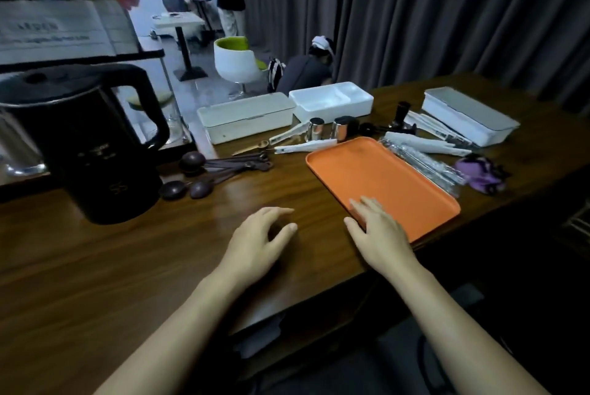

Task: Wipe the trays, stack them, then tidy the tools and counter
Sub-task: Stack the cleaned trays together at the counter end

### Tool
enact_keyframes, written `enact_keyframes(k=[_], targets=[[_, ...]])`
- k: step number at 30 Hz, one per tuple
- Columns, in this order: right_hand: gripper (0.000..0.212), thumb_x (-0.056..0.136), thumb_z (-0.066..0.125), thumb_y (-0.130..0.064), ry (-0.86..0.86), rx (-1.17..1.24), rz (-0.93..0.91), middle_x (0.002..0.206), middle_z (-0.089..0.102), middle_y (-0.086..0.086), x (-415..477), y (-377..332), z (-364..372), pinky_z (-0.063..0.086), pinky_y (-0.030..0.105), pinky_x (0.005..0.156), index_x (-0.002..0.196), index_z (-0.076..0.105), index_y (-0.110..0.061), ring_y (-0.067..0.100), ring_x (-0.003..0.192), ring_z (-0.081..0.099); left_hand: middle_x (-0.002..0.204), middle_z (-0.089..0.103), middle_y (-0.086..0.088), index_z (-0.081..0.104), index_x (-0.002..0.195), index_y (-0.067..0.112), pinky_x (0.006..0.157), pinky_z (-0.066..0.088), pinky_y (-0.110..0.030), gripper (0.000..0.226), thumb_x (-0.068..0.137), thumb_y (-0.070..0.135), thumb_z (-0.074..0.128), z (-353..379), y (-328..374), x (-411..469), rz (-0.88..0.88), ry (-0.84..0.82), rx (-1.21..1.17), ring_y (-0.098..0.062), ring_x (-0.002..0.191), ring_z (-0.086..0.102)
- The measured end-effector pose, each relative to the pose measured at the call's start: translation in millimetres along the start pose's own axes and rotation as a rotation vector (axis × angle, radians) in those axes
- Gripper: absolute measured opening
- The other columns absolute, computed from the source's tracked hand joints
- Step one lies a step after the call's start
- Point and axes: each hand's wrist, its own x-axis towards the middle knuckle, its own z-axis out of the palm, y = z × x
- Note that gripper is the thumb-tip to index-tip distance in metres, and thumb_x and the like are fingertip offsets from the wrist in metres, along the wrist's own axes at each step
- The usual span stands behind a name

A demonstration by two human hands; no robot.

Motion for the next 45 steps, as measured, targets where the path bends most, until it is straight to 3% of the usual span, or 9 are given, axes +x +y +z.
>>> enact_keyframes(k=[10, 15, 19, 23, 27, 30, 32, 35, 45], targets=[[0.047, 0.107, 0.039, -0.032, -0.183, -0.179, -0.375, 0.162, 0.028, -0.016, -36, 40, -6, 0.015, 0.026, 0.12, 0.155, 0.037, -0.03, 0.014, 0.153, 0.017, 0.146, 0.054, 0.005, 0.065, 0.133, 0.028, 0.105, 0.035, -0.025, 0.035, 0.101, 0.038, 0.058, 32, 36, -17, -0.236, 0.182, 0.151, -0.013, 0.136, 0.047], [0.047, 0.107, 0.043, -0.023, -0.417, -0.083, -0.65, 0.162, 0.027, -0.019, -28, 47, -19, 0.006, 0.024, 0.121, 0.153, 0.04, -0.032, 0.011, 0.154, 0.013, 0.157, 0.045, -0.003, 0.063, 0.137, 0.034, 0.121, 0.027, -0.045, 0.036, 0.102, 0.042, 0.054, 28, 37, -31, -0.389, 0.232, 0.285, -0.027, 0.151, 0.028], [0.045, 0.106, 0.047, -0.022, -0.575, -0.091, -0.789, 0.158, 0.03, -0.024, -1, 52, -22, -0.001, 0.037, 0.125, 0.149, 0.046, -0.038, 0.008, 0.153, 0.01, 0.159, 0.042, 0.0, 0.057, 0.141, 0.041, 0.122, 0.021, -0.053, 0.041, 0.102, 0.043, 0.045, 26, 30, -43, -0.535, 0.185, 0.401, -0.029, 0.153, 0.023], [0.037, 0.105, 0.048, -0.03, -0.577, -0.091, -0.745, 0.156, 0.033, -0.026, 31, 57, -26, -0.008, 0.045, 0.123, 0.139, 0.055, -0.046, 0.013, 0.154, 0.008, 0.159, 0.042, -0.007, 0.058, 0.142, 0.034, 0.124, 0.018, -0.04, 0.062, 0.085, 0.035, 0.035, 31, 38, -56, -0.59, 0.239, 0.397, -0.033, 0.147, 0.031], [0.029, 0.098, 0.053, -0.052, -0.488, 0.041, -0.642, 0.16, 0.034, -0.012, 43, 57, -23, -0.003, 0.04, 0.123, 0.118, 0.072, -0.04, 0.017, 0.155, 0.007, 0.163, 0.035, -0.009, 0.064, 0.138, 0.032, 0.122, 0.025, -0.043, 0.047, 0.095, 0.027, 0.046, 38, 43, -65, -0.591, 0.309, 0.361, -0.032, 0.147, 0.032], [0.052, 0.097, 0.049, -0.061, -0.211, 0.039, -0.44, 0.169, 0.01, 0.004, 41, 61, -13, -0.003, 0.044, 0.123, 0.143, 0.054, -0.036, 0.024, 0.155, -0.002, 0.168, 0.02, -0.01, 0.065, 0.135, 0.034, 0.12, 0.028, -0.047, 0.037, 0.099, 0.037, 0.055, 33, 39, -63, -0.649, 0.341, 0.341, -0.033, 0.149, 0.029], [0.066, 0.097, 0.038, -0.068, -0.211, -0.079, -0.293, 0.168, -0.002, 0.014, 42, 62, -7, -0.003, 0.046, 0.124, 0.155, 0.032, -0.037, 0.032, 0.155, -0.003, 0.166, 0.023, -0.016, 0.059, 0.141, 0.034, 0.122, 0.024, -0.048, 0.045, 0.099, 0.05, 0.052, 31, 35, -59, -0.713, 0.326, 0.359, -0.035, 0.152, 0.023], [0.069, 0.097, 0.031, -0.069, -0.231, -0.192, -0.23, 0.167, 0.008, 0.019, 44, 58, -3, 0.001, 0.051, 0.125, 0.158, 0.023, -0.038, 0.038, 0.154, 0.004, 0.164, 0.03, -0.018, 0.049, 0.15, 0.033, 0.124, 0.019, -0.047, 0.056, 0.1, 0.058, 0.046, 29, 31, -56, -0.734, 0.283, 0.4, -0.036, 0.153, 0.022], [0.055, 0.098, 0.049, -0.058, -0.213, 0.055, -0.283, 0.164, 0.028, 0.006, -1, 4, 13, 0.01, 0.046, 0.124, 0.147, 0.05, -0.031, 0.026, 0.153, 0.018, 0.156, 0.034, -0.008, 0.048, 0.151, 0.021, 0.113, 0.041, -0.046, 0.064, 0.099, 0.057, 0.051, -11, 15, -112, -0.786, 0.381, 0.234, -0.031, 0.14, 0.043]])
